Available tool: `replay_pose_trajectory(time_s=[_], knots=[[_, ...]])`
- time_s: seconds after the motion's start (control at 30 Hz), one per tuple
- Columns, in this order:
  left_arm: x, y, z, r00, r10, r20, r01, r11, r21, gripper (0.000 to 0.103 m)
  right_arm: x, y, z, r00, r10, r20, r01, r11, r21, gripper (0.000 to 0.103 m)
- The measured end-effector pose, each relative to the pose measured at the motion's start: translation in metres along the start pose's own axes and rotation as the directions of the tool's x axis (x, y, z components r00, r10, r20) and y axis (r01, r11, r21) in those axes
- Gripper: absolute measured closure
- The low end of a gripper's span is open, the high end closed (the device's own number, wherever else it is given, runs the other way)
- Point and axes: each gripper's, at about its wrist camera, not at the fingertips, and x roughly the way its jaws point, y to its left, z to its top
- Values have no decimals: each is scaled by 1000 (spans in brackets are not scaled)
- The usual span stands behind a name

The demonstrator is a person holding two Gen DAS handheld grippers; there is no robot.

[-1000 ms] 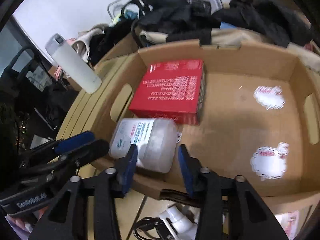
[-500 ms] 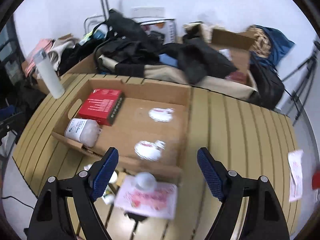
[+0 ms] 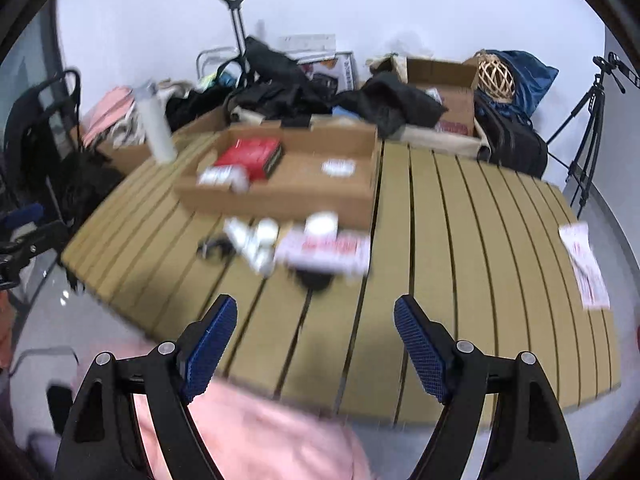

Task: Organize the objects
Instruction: 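Pull both tools back from the tray, then close both tools on the coiled black cable and lift it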

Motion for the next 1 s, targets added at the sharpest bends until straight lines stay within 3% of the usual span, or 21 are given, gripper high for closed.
replay_pose_trajectory(time_s=[0.13, 0.2, 0.27, 0.43, 0.53, 0.6, 0.7, 1.0], knots=[[-12, -2, -49, 998, -57, -21, 55, 997, -62, 0, -13, 16, -61, 998, 62, -11, -61, 996, 59, 19], [-7, -4, -57, 996, -77, -38, 74, 994, -86, 0, -16, 20, -82, 999, 51, -10, -50, 995, 85, 19], [-4, -10, -54, 996, -73, -47, 70, 996, -53, 0, -17, 23, -92, 999, 37, -16, -35, 995, 96, 19], [-5, -15, -56, 994, -105, -17, 104, 993, -53, 0, -35, 21, -90, 998, 17, 56, -24, 993, 116, 19], [5, -18, -60, 993, -114, -34, 113, 993, -39, 0, -25, 24, -91, 999, 29, 25, -32, 994, 105, 19], [17, -20, -56, 991, -126, -32, 126, 992, -18, 0, -15, 24, -92, 999, 54, 9, -54, 992, 110, 25], [49, -30, -37, 980, -190, -58, 195, 977, 85, 2, 3, 23, -85, 998, 53, -20, -51, 994, 99, 31], [157, -61, 23, 974, -211, -85, 227, 936, 268, 13, 82, 5, -21, 998, 45, -34, -42, 996, 80, 35]])
